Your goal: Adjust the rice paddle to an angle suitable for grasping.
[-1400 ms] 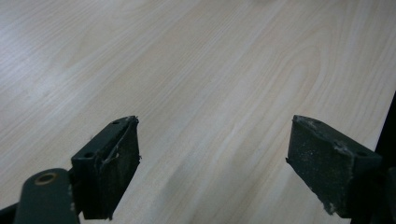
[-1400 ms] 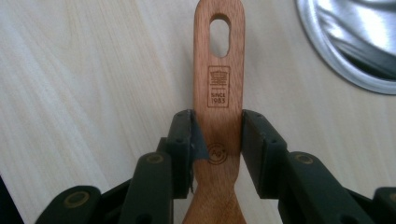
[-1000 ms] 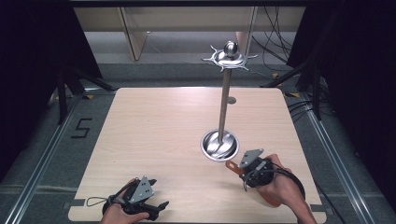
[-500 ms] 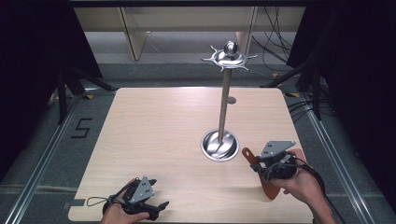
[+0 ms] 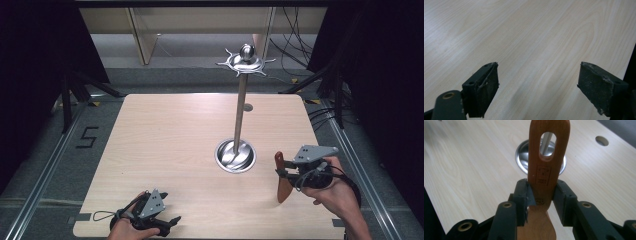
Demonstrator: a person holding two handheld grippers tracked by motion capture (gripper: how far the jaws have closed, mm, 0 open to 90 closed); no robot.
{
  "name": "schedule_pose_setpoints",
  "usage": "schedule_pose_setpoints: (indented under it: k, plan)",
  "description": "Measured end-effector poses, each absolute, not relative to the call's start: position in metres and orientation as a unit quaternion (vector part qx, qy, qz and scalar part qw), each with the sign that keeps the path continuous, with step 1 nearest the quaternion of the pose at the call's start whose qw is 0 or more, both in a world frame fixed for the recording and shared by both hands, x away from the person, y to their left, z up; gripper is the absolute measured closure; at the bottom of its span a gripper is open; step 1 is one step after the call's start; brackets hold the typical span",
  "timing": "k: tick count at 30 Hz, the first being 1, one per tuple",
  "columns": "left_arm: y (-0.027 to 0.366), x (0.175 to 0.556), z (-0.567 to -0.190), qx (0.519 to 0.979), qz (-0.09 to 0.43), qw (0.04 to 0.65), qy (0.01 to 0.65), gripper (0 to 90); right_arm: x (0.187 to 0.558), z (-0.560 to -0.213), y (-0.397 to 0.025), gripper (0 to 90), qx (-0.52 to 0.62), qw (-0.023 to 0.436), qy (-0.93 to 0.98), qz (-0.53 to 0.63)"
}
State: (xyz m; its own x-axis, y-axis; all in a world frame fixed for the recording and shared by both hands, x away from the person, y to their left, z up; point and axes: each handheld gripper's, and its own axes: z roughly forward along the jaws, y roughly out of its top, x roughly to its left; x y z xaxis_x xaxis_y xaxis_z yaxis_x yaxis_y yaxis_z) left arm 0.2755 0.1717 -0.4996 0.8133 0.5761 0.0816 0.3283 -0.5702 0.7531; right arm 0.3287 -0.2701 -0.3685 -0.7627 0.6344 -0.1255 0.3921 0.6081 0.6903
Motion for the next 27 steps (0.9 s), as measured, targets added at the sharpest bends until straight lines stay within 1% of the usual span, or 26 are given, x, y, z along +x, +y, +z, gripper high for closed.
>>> schedule_pose_setpoints:
  k: [5, 24, 27]
  plan:
    - [0.172, 0.276, -0.5, 0.871, 0.161, 0.385, 0.26, 16.0, 0.328, -0.363, -0.275, 66.7, 0.301, 0.181, 0.866, 0.354]
    - [0.172, 0.276, -0.5, 0.874, 0.155, 0.381, 0.259, 16.1, 0.328, -0.338, -0.281, 66.8, 0.296, 0.204, 0.85, 0.384]
    - [0.172, 0.276, -0.5, 0.87, 0.163, 0.385, 0.261, 16.1, 0.329, -0.335, -0.281, 66.8, 0.298, 0.204, 0.845, 0.394]
